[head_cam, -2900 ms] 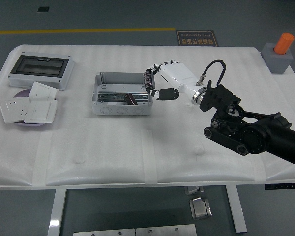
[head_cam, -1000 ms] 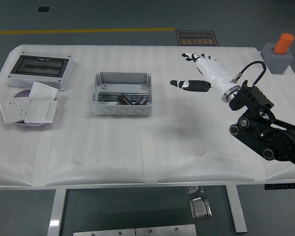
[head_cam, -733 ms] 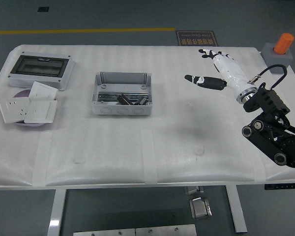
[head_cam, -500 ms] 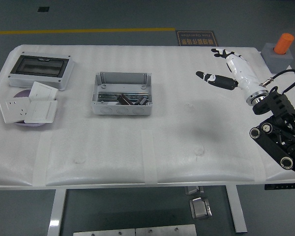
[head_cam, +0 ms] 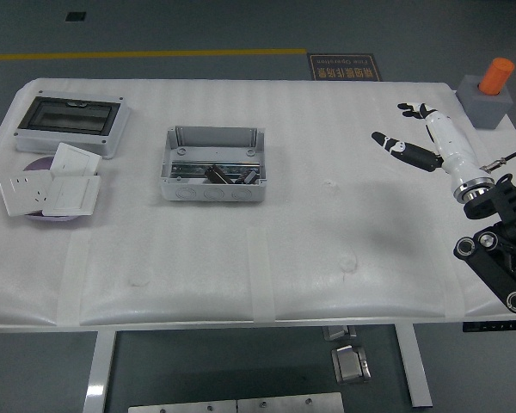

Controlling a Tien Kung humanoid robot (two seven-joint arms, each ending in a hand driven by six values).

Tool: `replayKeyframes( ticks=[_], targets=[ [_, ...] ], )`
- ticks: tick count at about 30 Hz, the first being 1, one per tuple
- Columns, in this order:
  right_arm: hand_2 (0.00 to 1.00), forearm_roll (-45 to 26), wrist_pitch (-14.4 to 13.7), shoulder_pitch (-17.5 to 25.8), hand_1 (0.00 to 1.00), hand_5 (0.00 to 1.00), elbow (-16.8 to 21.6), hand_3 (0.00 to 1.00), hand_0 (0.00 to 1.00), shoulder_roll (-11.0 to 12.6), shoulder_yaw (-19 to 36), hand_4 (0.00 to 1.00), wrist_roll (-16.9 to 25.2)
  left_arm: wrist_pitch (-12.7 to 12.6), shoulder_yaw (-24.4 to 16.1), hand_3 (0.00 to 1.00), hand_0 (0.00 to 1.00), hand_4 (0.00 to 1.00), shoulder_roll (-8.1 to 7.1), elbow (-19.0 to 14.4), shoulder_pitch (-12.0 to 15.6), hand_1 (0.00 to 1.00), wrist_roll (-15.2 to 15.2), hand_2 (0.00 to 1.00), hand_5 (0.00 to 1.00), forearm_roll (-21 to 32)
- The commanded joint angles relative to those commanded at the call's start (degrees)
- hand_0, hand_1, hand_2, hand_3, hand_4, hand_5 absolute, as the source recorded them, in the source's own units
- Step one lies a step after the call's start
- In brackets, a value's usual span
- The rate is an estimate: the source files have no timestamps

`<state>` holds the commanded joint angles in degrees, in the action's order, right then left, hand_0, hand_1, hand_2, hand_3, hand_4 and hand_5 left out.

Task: Pick up the battery,place it into the box

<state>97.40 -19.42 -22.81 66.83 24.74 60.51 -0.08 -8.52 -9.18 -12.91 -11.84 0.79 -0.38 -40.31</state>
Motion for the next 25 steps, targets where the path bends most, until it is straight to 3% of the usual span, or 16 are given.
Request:
replayKeyframes(
  ticks=[13,25],
  targets=[
    [0.782,0.9,-0.4,1.0,0.819,0.656,1.9,0.826,0.932,0.0,2.7,0.918,0.1,-0.2,0.7,0.614,0.590,0.437,1.05,0.2,0.7,0.613,0.3,0.486,0.515,1.2],
    [0.769,0.0,-0.4,0.2,0.808,0.645,1.8,0.815,0.922,-0.3,1.8,0.912,0.3,-0.2,0.5,0.613,0.590,0.436,1.26,0.3,0.8,0.613,0.6,0.487,0.507,1.1]
  ],
)
